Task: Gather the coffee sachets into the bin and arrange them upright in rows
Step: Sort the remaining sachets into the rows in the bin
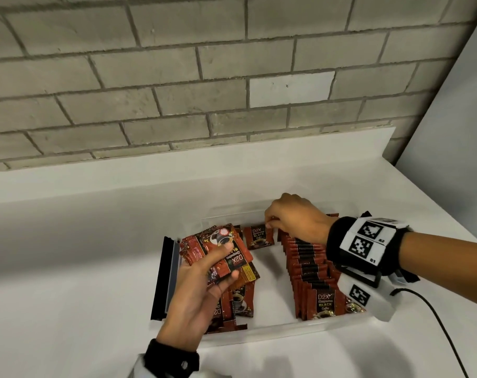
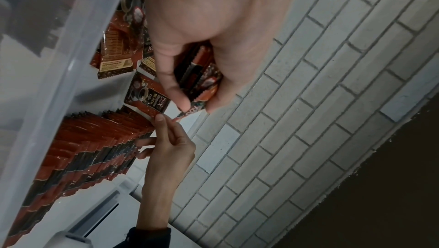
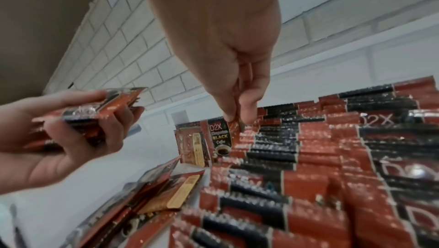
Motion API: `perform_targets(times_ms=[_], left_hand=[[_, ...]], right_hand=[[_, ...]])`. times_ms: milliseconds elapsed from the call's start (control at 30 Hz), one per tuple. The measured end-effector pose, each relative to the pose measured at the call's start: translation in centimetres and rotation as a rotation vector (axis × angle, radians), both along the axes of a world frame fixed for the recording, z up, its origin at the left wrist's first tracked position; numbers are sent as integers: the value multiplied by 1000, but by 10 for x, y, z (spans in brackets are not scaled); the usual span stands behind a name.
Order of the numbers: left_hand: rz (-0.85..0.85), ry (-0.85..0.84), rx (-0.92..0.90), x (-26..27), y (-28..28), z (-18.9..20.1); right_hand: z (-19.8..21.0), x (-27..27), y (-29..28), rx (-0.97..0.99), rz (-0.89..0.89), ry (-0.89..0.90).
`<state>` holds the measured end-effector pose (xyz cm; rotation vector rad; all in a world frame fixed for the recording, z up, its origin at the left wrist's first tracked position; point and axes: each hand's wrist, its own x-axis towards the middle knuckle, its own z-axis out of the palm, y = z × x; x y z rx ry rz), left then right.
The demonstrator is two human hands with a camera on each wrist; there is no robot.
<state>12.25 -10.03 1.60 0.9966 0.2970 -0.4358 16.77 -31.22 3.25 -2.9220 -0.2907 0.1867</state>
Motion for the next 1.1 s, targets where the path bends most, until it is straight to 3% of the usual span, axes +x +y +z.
perform_targets(times_ms=[333, 533, 600, 667, 767, 867, 1100], left_hand=[[-59, 60, -59, -1, -4, 5], [-93, 50, -113, -2, -7, 7], [-86, 65, -133, -1, -6, 6], [-64, 77, -162, 0, -5, 4], [-45, 72, -171, 3, -5, 2], [-56, 68, -179, 2, -6, 4], [-77, 128, -171, -2, -7, 11]], right_hand=[[2, -3, 3, -250, 150, -87], [4, -3, -1, -268, 222, -130], [10, -4, -3, -54, 145, -111], [22, -8, 0, 316, 20, -81], [40, -21, 10, 649, -78, 244], [39, -32, 20, 788, -118, 558], [38, -23, 16, 944, -295, 484]])
